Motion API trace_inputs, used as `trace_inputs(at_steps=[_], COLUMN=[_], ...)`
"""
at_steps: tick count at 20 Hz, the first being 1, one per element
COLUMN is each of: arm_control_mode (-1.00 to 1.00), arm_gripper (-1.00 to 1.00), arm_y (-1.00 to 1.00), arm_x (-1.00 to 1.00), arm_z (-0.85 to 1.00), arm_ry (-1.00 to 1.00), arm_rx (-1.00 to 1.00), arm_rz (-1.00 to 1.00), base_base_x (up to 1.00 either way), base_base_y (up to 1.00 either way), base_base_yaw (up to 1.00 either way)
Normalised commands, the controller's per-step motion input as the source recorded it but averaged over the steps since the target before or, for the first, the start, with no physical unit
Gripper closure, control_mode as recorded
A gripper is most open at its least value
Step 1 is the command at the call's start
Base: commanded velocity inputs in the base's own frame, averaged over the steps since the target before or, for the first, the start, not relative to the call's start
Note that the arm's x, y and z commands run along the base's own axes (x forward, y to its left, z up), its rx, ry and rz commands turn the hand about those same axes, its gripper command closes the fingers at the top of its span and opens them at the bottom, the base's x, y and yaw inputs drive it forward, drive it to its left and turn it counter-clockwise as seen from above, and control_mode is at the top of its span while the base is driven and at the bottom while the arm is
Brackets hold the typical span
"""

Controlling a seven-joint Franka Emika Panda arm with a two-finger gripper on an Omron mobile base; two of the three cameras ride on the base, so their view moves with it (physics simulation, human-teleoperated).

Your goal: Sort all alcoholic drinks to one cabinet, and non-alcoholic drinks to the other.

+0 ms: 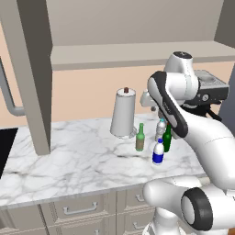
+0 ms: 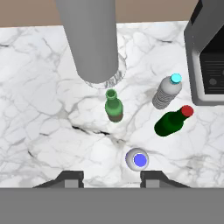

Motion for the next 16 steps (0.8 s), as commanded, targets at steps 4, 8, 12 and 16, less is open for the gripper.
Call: trace_inputs(at_steps=[4, 8, 12, 16], arm_control_mode=[-1.00, -1.00, -1.00, -1.00], arm_gripper=[-1.00, -1.00, -1.00, -1.00], arm_y=[0.00, 0.00, 0.04, 0.08], arm_x=[-0.08, -0.13, -0.17, -0.02], arm_z=[-0.01, -0.09, -0.11, -0.16], arm_ry=[0.00, -0.02, -0.04, -0.02], arm_rx=[-0.02, 0.00, 0.00, 0.00], arm_rz=[0.00, 0.00, 0.00, 0.00], base_base_x=[0.00, 0.00, 0.00, 0.00], base_base_y=[0.00, 0.00, 0.00, 0.00], base_base_yaw=[0.00, 0.00, 0.00, 0.00])
